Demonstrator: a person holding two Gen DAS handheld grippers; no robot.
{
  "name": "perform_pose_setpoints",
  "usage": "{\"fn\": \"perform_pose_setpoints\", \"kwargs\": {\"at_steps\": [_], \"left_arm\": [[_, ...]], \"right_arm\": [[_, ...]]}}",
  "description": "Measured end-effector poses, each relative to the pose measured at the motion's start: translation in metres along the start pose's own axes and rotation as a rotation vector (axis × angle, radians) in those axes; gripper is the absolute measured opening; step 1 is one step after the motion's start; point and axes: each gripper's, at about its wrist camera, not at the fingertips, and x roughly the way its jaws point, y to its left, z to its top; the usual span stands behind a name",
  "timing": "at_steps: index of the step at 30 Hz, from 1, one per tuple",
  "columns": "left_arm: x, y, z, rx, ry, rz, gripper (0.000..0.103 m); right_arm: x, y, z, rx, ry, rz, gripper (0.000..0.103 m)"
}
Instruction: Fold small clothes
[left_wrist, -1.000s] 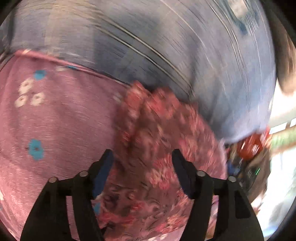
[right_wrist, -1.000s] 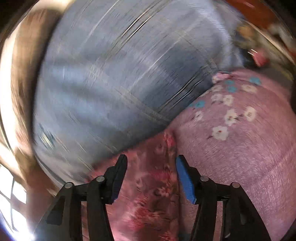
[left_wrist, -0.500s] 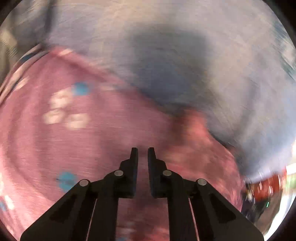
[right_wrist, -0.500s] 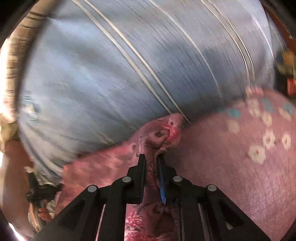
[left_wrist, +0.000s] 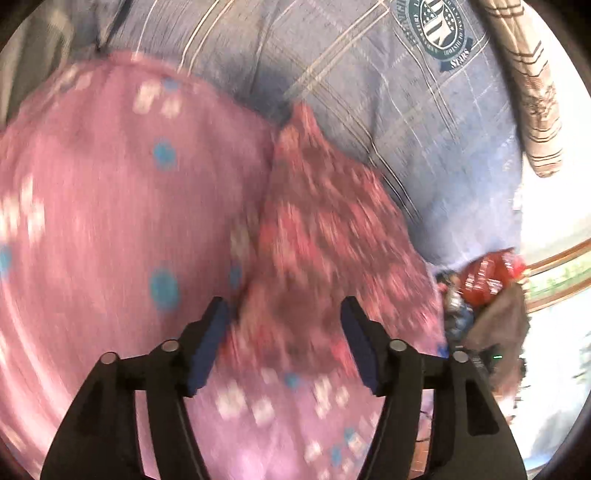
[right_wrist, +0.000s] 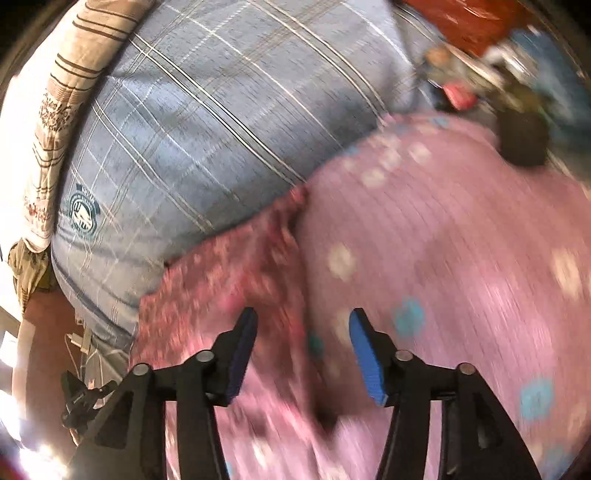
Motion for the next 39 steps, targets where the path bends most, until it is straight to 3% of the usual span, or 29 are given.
{"fn": "perform_pose_setpoints", "kwargs": {"at_steps": [2, 6, 8, 9, 10, 11, 13, 15, 17, 19, 21, 24, 27, 29, 31, 34, 37, 39], "left_arm": [[-0.003, -0.003, -0.004, -0.041, 0.013, -0.028, 0.071], [0.015, 0.005, -0.025, -0.128, 0.078, -0.087, 0.073], [0.024, 0.004, -0.019, -0.176, 0.074, -0.103, 0.072], [0.026, 0.005, -0.014, -0.207, 0.058, -0.110, 0.070], [0.017, 0.009, -0.012, -0.241, 0.038, -0.116, 0.057], [0.020, 0.007, -0.007, -0.255, 0.025, -0.120, 0.031], [0.019, 0.005, -0.003, -0.253, 0.016, -0.102, 0.009], [0.021, 0.006, -0.007, -0.244, 0.011, -0.050, 0.009], [0.024, 0.011, -0.011, -0.238, 0.014, -0.012, 0.006], [0.025, 0.019, -0.018, -0.247, 0.018, 0.007, 0.006], [0.019, 0.026, -0.023, -0.265, 0.025, -0.019, 0.006], [-0.002, 0.021, -0.027, -0.189, 0.001, -0.016, 0.006], [-0.029, -0.004, -0.025, -0.075, -0.081, -0.037, 0.007], [-0.030, -0.020, -0.018, -0.024, -0.099, -0.017, 0.023], [-0.026, -0.042, -0.006, 0.022, -0.119, 0.043, 0.039], [-0.004, -0.068, 0.011, 0.093, -0.109, 0.134, 0.044], [0.028, -0.079, 0.019, 0.173, -0.082, 0.257, 0.049], [0.057, -0.075, 0.018, 0.213, -0.027, 0.362, 0.051]], "right_arm": [[-0.001, -0.010, -0.014, 0.040, 0.022, 0.017, 0.056], [0.009, -0.011, -0.036, 0.092, 0.018, 0.129, 0.055], [0.022, 0.001, -0.035, 0.064, 0.014, 0.108, 0.034], [0.025, 0.004, -0.033, 0.058, 0.015, 0.106, 0.009], [0.023, 0.008, -0.030, 0.057, 0.008, 0.131, 0.008], [0.010, 0.014, -0.027, 0.054, -0.044, 0.166, 0.007], [-0.019, 0.024, -0.023, 0.013, -0.140, 0.211, 0.005], [-0.042, 0.028, -0.022, -0.029, -0.194, 0.190, 0.004], [-0.037, 0.021, -0.022, -0.053, -0.149, 0.119, 0.004], [-0.011, 0.003, -0.032, -0.064, -0.026, -0.010, 0.004], [0.003, -0.008, -0.042, -0.068, 0.042, -0.056, 0.004], [-0.015, -0.005, -0.040, -0.041, -0.016, -0.026, 0.012], [-0.042, 0.006, -0.027, -0.028, -0.138, 0.043, 0.015], [-0.047, 0.022, -0.018, -0.048, -0.187, 0.096, 0.024], [-0.042, 0.037, -0.012, -0.064, -0.197, 0.135, 0.028], [-0.013, 0.062, -0.008, -0.112, -0.176, 0.179, 0.032], [0.022, 0.073, -0.015, -0.166, -0.110, 0.130, 0.036], [0.056, 0.071, -0.023, -0.188, 0.011, 0.036, 0.038]]}}
